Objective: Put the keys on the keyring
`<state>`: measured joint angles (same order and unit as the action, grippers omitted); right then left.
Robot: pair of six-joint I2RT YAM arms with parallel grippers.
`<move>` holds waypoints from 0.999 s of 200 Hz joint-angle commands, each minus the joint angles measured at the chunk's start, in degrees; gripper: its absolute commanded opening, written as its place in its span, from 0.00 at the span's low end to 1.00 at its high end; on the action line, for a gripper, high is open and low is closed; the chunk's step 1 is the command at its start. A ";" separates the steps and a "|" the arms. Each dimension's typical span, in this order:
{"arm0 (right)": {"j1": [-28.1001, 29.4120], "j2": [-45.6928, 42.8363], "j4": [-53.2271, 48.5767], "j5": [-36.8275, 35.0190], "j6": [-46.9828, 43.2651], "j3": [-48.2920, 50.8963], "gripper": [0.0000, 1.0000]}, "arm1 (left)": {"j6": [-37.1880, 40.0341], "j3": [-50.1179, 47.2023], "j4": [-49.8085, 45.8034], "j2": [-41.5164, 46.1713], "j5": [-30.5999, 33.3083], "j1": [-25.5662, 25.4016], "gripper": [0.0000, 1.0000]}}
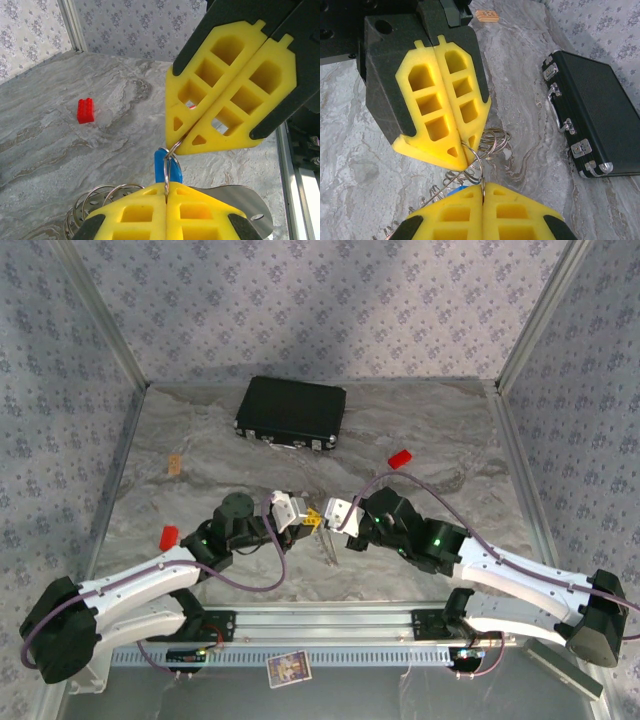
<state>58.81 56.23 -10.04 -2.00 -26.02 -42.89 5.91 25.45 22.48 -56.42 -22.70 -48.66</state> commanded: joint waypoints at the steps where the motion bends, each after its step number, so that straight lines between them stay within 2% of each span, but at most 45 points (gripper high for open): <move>1: 0.67 -0.46 -0.64 3.29 -0.52 -0.38 0.00 | -0.47 1.97 2.81 -0.18 0.11 -0.20 0.00; 134: 1.04 2.21 -2.68 3.73 -1.51 -1.06 0.00 | -0.80 2.06 3.62 0.26 0.36 -0.17 0.00; 164: 1.22 2.21 -2.49 4.65 -1.81 -0.26 0.21 | -2.33 1.53 6.45 0.37 -0.21 -0.16 0.00; 200: 0.13 -0.42 -3.75 8.27 -0.38 0.53 0.31 | -2.13 1.42 6.66 0.12 -0.01 -0.16 0.00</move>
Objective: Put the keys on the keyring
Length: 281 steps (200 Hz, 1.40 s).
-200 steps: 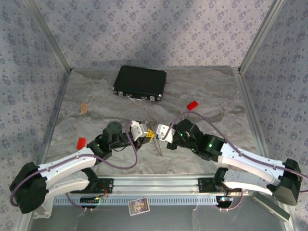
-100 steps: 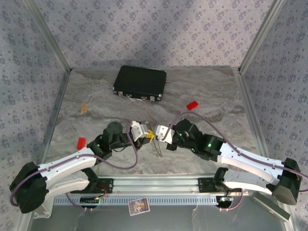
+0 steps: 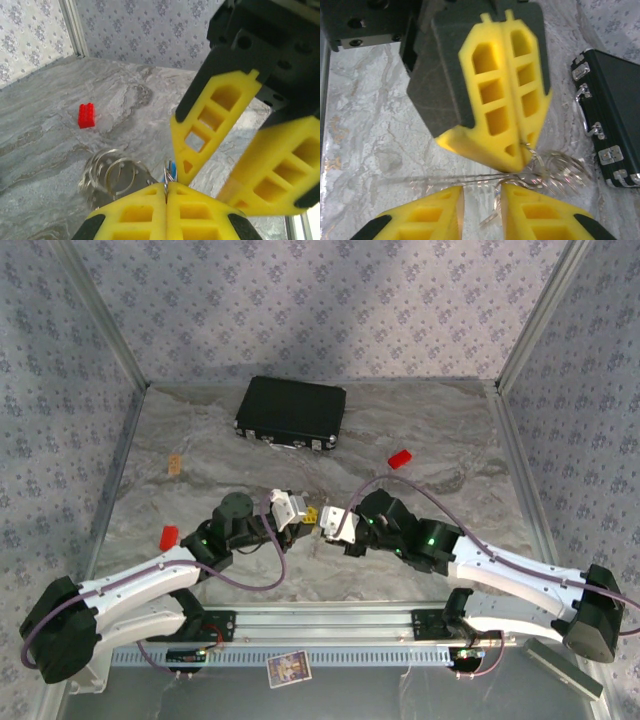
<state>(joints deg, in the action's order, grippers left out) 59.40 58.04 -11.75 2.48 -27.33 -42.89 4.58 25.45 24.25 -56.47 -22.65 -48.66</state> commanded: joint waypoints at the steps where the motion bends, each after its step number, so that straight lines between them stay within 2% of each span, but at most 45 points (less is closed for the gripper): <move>1: -0.49 -2.28 -2.14 3.91 1.04 0.53 0.31 | -0.75 1.47 4.86 0.19 -0.04 -0.18 0.00; 26: -2.54 -5.65 -3.00 6.02 3.52 1.68 0.35 | -0.02 1.62 4.95 -0.05 -0.24 -0.16 0.00; 50: -6.08 -11.05 1.99 8.07 7.21 5.58 0.35 | 0.93 1.28 5.90 -0.44 -1.43 -0.15 0.00; 85: -11.53 -14.62 7.40 15.81 10.21 9.88 0.35 | 2.35 0.62 8.40 -1.62 -4.59 -0.16 0.00; 138: -11.49 -12.44 11.29 16.06 9.11 11.69 0.37 | 3.17 1.41 9.09 -2.86 -7.96 -0.18 0.00; 192: -11.11 -9.11 8.85 19.87 8.11 10.15 0.37 | 4.64 1.97 8.78 -3.30 -10.23 -0.14 0.00; 229: -9.92 -8.28 7.44 19.39 7.21 9.19 0.26 | 5.42 1.27 9.32 -2.78 -10.57 -0.16 0.00; 281: -8.40 -5.95 3.92 18.48 4.95 5.46 0.04 | 6.32 1.60 9.05 -2.38 -11.51 -0.27 0.00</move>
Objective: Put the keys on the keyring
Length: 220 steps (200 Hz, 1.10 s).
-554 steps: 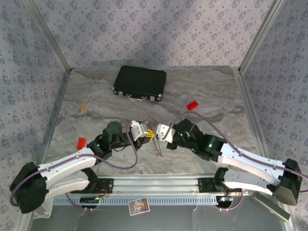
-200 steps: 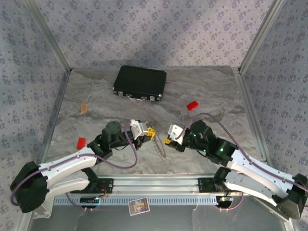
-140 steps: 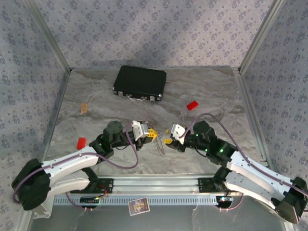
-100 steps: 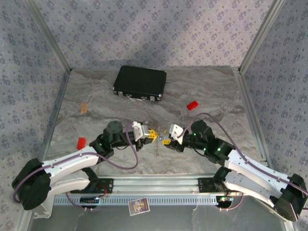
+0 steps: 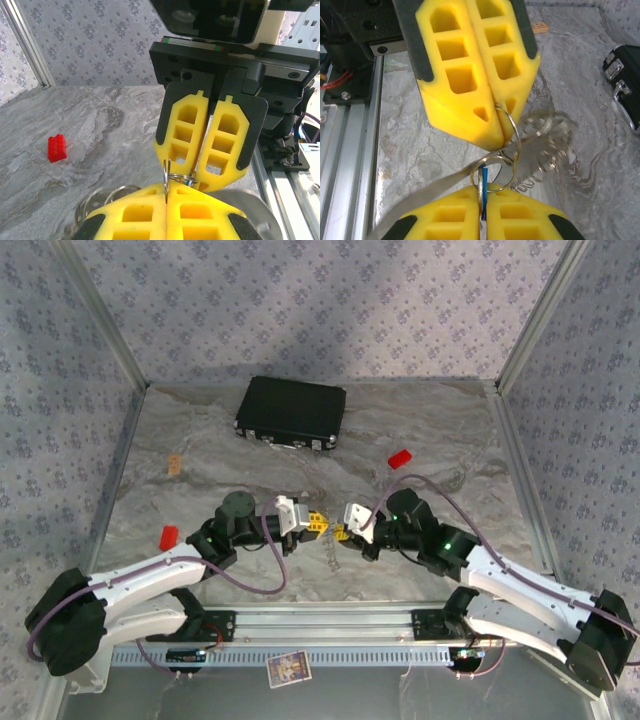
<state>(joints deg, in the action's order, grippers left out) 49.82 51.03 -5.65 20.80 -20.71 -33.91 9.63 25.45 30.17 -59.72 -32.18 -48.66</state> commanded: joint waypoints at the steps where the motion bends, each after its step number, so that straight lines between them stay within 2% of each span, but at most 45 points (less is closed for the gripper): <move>1: 1.21 1.12 -2.22 0.14 -1.78 -3.62 0.03 | 1.27 1.61 3.18 0.82 -1.99 -0.28 0.00; 9: 1.62 2.01 -2.83 -0.52 -2.44 -4.18 0.00 | 1.36 1.64 3.23 0.90 -2.07 -0.36 0.00; 49: 2.60 6.22 -6.87 -1.19 -4.51 -7.01 0.00 | 2.27 1.88 3.05 1.41 -2.55 -0.95 0.00; 85: 2.36 4.27 -8.57 -3.17 -5.00 -7.16 0.00 | 3.12 1.29 2.57 2.32 -1.77 -1.06 0.00; 104: 1.86 2.04 -8.74 -4.77 -4.41 -6.38 0.25 | 3.19 1.10 2.49 2.33 -1.66 -1.16 0.00; 117: 1.02 0.09 -8.77 -4.64 -3.98 -5.45 0.31 | 3.22 1.00 2.51 2.24 -1.74 -1.17 0.00; 142: -1.68 -3.76 -6.50 -0.85 -2.14 -2.89 0.30 | 3.28 0.89 2.53 1.98 -2.18 -1.21 0.00; 183: -4.60 -6.33 -1.03 5.92 0.13 -0.53 0.16 | 3.32 1.17 2.25 1.38 -3.18 -1.21 0.00; 220: -5.15 -5.78 0.52 7.61 0.32 -0.50 0.17 | 3.52 1.49 1.92 1.01 -3.59 -1.24 0.00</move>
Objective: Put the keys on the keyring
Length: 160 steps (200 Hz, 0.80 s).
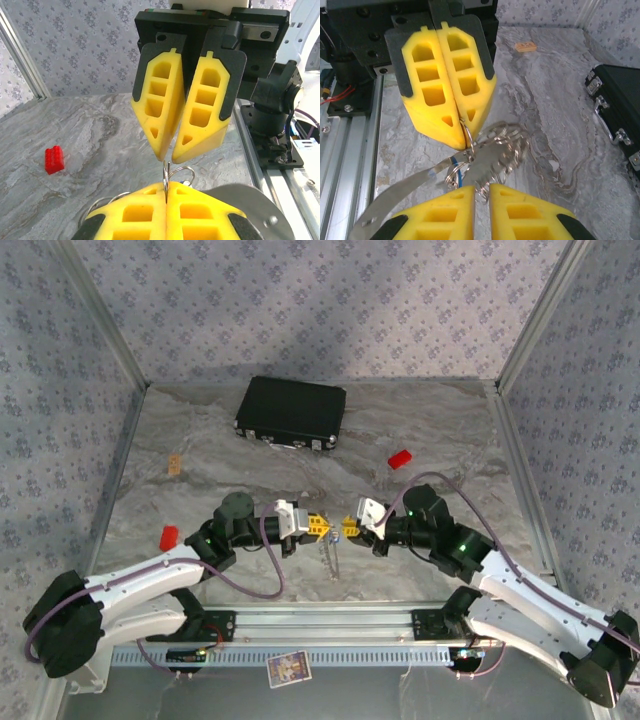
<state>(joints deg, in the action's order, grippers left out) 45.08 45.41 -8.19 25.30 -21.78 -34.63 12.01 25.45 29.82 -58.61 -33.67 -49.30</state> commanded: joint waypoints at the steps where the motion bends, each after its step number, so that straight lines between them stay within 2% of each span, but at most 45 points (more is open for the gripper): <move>1: -0.42 -0.15 3.12 3.10 1.43 0.20 0.17 | 1.11 1.51 2.26 -0.10 -2.10 -0.61 0.00; 68: -0.08 2.30 5.81 3.24 1.83 0.27 0.21 | 1.02 2.23 1.76 -0.64 -3.15 -0.62 0.00; 160: 0.05 4.97 7.63 5.97 2.38 0.30 0.17 | 1.16 2.38 2.21 -0.94 -3.35 -0.70 0.00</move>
<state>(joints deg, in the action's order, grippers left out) 45.04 49.74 -2.22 29.45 -20.34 -34.52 12.23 25.47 29.69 -59.42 -34.54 -49.30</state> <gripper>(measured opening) 0.174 0.047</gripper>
